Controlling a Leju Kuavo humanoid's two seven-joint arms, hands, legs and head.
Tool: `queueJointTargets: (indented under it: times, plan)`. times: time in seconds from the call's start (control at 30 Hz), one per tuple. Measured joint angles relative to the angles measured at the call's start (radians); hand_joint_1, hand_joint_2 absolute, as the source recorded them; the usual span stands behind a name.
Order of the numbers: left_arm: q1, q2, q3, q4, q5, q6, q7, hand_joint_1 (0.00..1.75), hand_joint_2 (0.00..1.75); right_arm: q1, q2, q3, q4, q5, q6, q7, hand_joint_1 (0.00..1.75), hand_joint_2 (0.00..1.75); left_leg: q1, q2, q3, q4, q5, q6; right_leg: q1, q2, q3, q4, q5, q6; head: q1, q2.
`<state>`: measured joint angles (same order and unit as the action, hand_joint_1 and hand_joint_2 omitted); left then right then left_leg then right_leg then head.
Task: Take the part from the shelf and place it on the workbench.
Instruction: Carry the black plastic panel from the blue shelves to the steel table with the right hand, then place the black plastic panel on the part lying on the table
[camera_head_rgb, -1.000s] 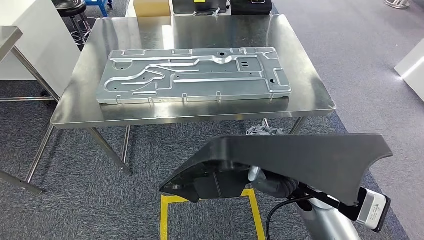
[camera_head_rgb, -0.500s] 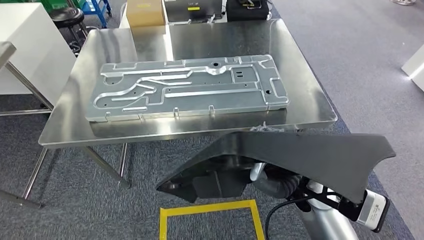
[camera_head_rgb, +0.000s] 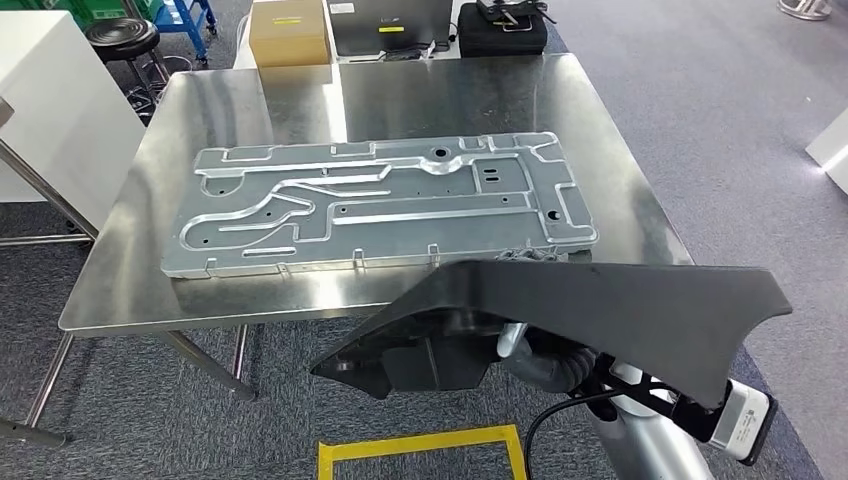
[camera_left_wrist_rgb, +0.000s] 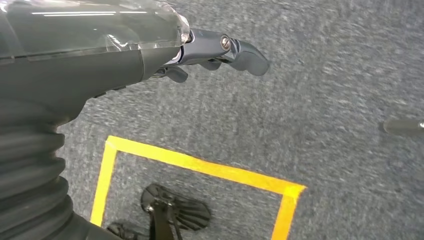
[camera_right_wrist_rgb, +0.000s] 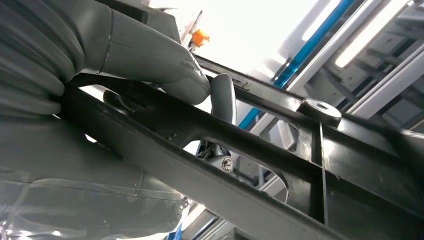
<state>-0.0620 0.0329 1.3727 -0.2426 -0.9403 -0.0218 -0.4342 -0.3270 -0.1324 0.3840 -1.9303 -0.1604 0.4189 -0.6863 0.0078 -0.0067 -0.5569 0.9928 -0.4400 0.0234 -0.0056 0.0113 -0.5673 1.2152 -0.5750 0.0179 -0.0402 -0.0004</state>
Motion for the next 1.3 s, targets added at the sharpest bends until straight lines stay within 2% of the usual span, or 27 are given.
queueJointTargets:
  times: [0.07,0.1,0.13,0.2,0.27,0.3,0.37,0.4,0.47,0.53,0.6,0.63,0.67,0.73,0.77,0.8,0.87,0.93,0.97,1.03,1.07,1.1,1.13,1.2,1.23,1.27,1.3]
  plan:
    - [0.002,0.0,0.0,0.0,-0.001,-0.001,0.0,0.0,1.75,0.001,0.0,0.0,0.005,0.007,-0.006,-0.004,1.75,1.75,0.003,0.0,0.02,0.0,-0.02,-0.002,-0.008,-0.002,-0.082,0.067,-0.048,0.01,0.0,0.0]
    - [0.003,-0.001,0.0,0.0,-0.001,-0.001,0.0,0.0,1.75,0.002,0.0,0.0,0.008,0.012,-0.007,-0.005,1.75,1.75,0.005,-0.001,0.033,0.0,-0.031,-0.005,-0.012,-0.003,-0.104,0.062,-0.051,0.015,0.0,0.0]
    - [0.004,-0.001,0.0,0.0,-0.002,-0.001,0.0,0.0,1.75,0.002,0.0,0.0,0.009,0.019,-0.009,-0.007,1.75,1.75,0.008,-0.001,0.047,0.0,-0.042,-0.008,-0.016,-0.005,-0.112,0.027,-0.029,0.019,0.0,0.0]
    - [0.003,-0.001,0.0,0.0,-0.002,-0.001,-0.002,0.0,1.75,0.003,0.0,0.0,0.01,0.036,-0.018,-0.006,1.75,1.75,0.013,-0.002,0.075,0.001,-0.066,-0.02,-0.022,-0.013,-0.096,-0.092,0.08,0.025,0.0,0.0]
    - [0.002,-0.001,0.0,0.0,-0.002,-0.001,-0.005,0.0,1.75,0.005,0.0,0.0,0.009,0.05,-0.031,0.001,1.75,1.75,0.013,-0.002,0.095,-0.003,-0.09,-0.035,-0.022,-0.023,-0.08,-0.168,0.148,0.014,0.0,0.0]
    - [0.002,-0.001,0.0,0.0,-0.002,-0.001,-0.007,0.0,1.75,0.005,0.0,0.0,0.005,0.053,-0.036,0.005,1.75,1.75,0.012,-0.001,0.104,0.0,-0.095,-0.044,-0.021,-0.024,-0.076,-0.18,0.155,0.004,0.0,0.0]
    - [0.001,-0.001,0.0,0.0,-0.002,-0.002,-0.009,0.0,1.75,0.006,0.001,0.0,-0.003,0.057,-0.041,0.009,1.75,1.75,0.013,0.001,0.115,0.012,-0.094,-0.058,-0.018,-0.017,-0.059,-0.183,0.146,-0.016,0.0,0.0]
    - [-0.001,-0.001,0.0,0.0,-0.002,-0.002,-0.009,0.0,1.75,0.006,0.001,0.0,-0.006,0.059,-0.043,0.01,1.75,1.75,0.014,0.002,0.109,0.042,-0.088,-0.062,-0.019,-0.014,-0.048,-0.186,0.142,-0.025,0.0,0.0]
    - [-0.005,-0.001,0.0,0.0,-0.004,-0.004,-0.009,0.0,1.75,0.006,0.002,0.0,-0.012,0.068,-0.052,0.012,1.75,1.75,0.016,0.003,0.051,0.143,-0.099,-0.067,-0.016,-0.013,-0.025,-0.189,0.127,-0.037,0.0,0.0]
    - [-0.005,-0.001,0.0,0.0,-0.008,-0.007,-0.009,0.0,1.75,0.01,0.002,0.0,-0.017,0.088,-0.075,0.013,1.75,1.75,0.014,0.003,-0.04,0.263,-0.151,-0.069,-0.011,-0.011,-0.005,-0.19,0.107,-0.044,0.0,0.0]
    - [0.0,-0.001,0.0,0.0,-0.011,-0.013,-0.01,0.0,1.75,0.017,0.0,0.0,-0.027,0.116,-0.111,0.017,1.75,1.75,0.011,0.003,-0.105,0.299,-0.2,-0.064,-0.004,-0.007,0.022,-0.19,0.085,-0.048,0.0,0.0]
    - [0.002,-0.002,0.0,0.0,-0.012,-0.016,-0.011,0.0,1.75,0.017,-0.003,-0.001,-0.033,0.129,-0.136,0.029,1.75,1.75,0.008,0.003,-0.118,0.275,-0.197,-0.057,0.0,-0.005,0.038,-0.189,0.073,-0.049,0.0,0.0]
    - [0.004,-0.002,0.0,0.0,-0.012,-0.018,-0.012,0.0,1.75,0.01,-0.006,-0.003,-0.038,0.14,-0.165,0.053,1.75,1.75,0.003,0.003,-0.123,0.23,-0.165,-0.046,0.003,-0.003,0.056,-0.189,0.061,-0.05,0.0,0.0]
    - [0.006,0.0,0.0,0.001,-0.015,-0.017,-0.012,0.0,1.75,-0.051,-0.024,-0.017,-0.024,0.166,-0.234,0.146,1.75,1.75,-0.012,0.001,-0.131,0.117,-0.027,-0.018,0.008,0.004,0.077,-0.186,0.038,-0.049,0.0,0.0]
    - [0.007,0.002,0.0,0.001,-0.017,-0.017,-0.012,0.0,1.75,-0.112,-0.036,-0.03,0.004,0.194,-0.267,0.207,1.75,1.75,-0.02,-0.001,-0.137,0.079,0.034,-0.009,0.01,0.01,0.08,-0.183,0.028,-0.046,0.0,0.0]
    - [0.006,0.003,0.0,0.001,-0.021,-0.017,-0.013,0.0,1.75,-0.193,-0.048,-0.043,0.047,0.236,-0.294,0.268,1.75,1.75,-0.027,-0.002,-0.144,0.057,0.074,-0.005,0.011,0.017,0.079,-0.18,0.02,-0.042,-0.001,0.0]
    - [-0.004,0.006,-0.003,0.002,-0.032,-0.021,-0.016,0.0,1.75,-0.4,-0.066,-0.058,0.188,0.378,-0.333,0.358,1.75,1.75,-0.029,-0.002,-0.146,0.048,0.084,-0.003,0.011,0.025,0.076,-0.179,0.009,-0.03,-0.001,0.0]
    - [-0.02,0.006,-0.01,0.002,-0.044,-0.026,-0.02,0.0,1.75,-0.607,-0.07,-0.047,0.36,0.557,-0.368,0.408,1.75,1.75,-0.023,-0.002,-0.137,0.037,0.084,0.006,0.008,0.012,0.063,-0.153,-0.01,-0.019,-0.001,0.0]
    - [-0.025,0.006,-0.015,0.002,-0.049,-0.029,-0.021,0.0,1.75,-0.69,-0.062,-0.03,0.439,0.643,-0.386,0.43,1.75,1.75,-0.02,-0.002,-0.13,0.033,0.081,0.01,0.007,0.005,0.041,-0.109,-0.029,-0.014,-0.001,0.0]
    - [-0.03,0.005,-0.023,0.002,-0.057,-0.031,-0.022,0.0,1.75,-0.808,-0.033,0.022,0.584,0.789,-0.419,0.473,1.75,1.75,-0.018,-0.003,-0.115,0.032,0.068,0.014,0.004,-0.002,-0.041,0.023,-0.071,-0.005,-0.001,0.0]
    - [-0.031,0.004,-0.025,0.002,-0.06,-0.032,-0.022,0.0,1.75,-0.843,-0.017,0.051,0.64,0.837,-0.429,0.49,1.75,1.75,-0.017,-0.003,-0.106,0.032,0.059,0.013,0.002,-0.003,-0.083,0.078,-0.076,-0.003,-0.001,0.0]
    - [-0.032,0.003,-0.026,0.002,-0.062,-0.032,-0.022,0.0,1.75,-0.865,-0.005,0.077,0.686,0.869,-0.436,0.502,1.75,1.75,-0.015,-0.005,-0.096,0.032,0.051,0.012,0.001,-0.004,-0.113,0.101,-0.06,-0.001,-0.001,0.0]
    - [-0.032,0.003,-0.027,0.002,-0.063,-0.033,-0.022,0.0,1.75,-0.878,0.006,0.098,0.721,0.89,-0.439,0.51,1.75,1.75,-0.014,-0.007,-0.085,0.033,0.042,0.01,-0.001,-0.004,-0.125,0.084,-0.023,0.0,-0.001,0.0]
    - [-0.032,0.002,-0.03,0.002,-0.066,-0.034,-0.023,0.0,1.75,-0.902,0.02,0.134,0.774,0.938,-0.438,0.531,1.75,1.75,-0.011,-0.014,-0.064,0.033,0.026,0.004,-0.001,-0.005,-0.107,-0.039,0.087,-0.003,-0.001,0.0]
    - [-0.032,0.001,-0.032,0.003,-0.069,-0.034,-0.024,0.0,1.75,-0.917,0.025,0.153,0.8,0.973,-0.433,0.546,1.75,1.75,-0.011,-0.019,-0.057,0.034,0.019,0.0,0.001,-0.006,-0.091,-0.101,0.128,-0.007,-0.001,0.0]
    - [-0.032,0.0,-0.035,0.003,-0.071,-0.035,-0.026,0.0,1.75,-0.933,0.032,0.175,0.825,1.011,-0.424,0.565,1.75,1.75,-0.011,-0.022,-0.054,0.035,0.014,-0.005,0.003,-0.005,-0.078,-0.146,0.149,-0.012,-0.001,0.0]
    - [-0.032,-0.001,-0.038,0.004,-0.074,-0.036,-0.029,0.0,1.75,-0.949,0.039,0.197,0.851,1.049,-0.41,0.583,1.75,1.75,-0.011,-0.024,-0.053,0.034,0.012,-0.009,0.006,-0.005,-0.071,-0.168,0.152,-0.017,-0.001,0.0]
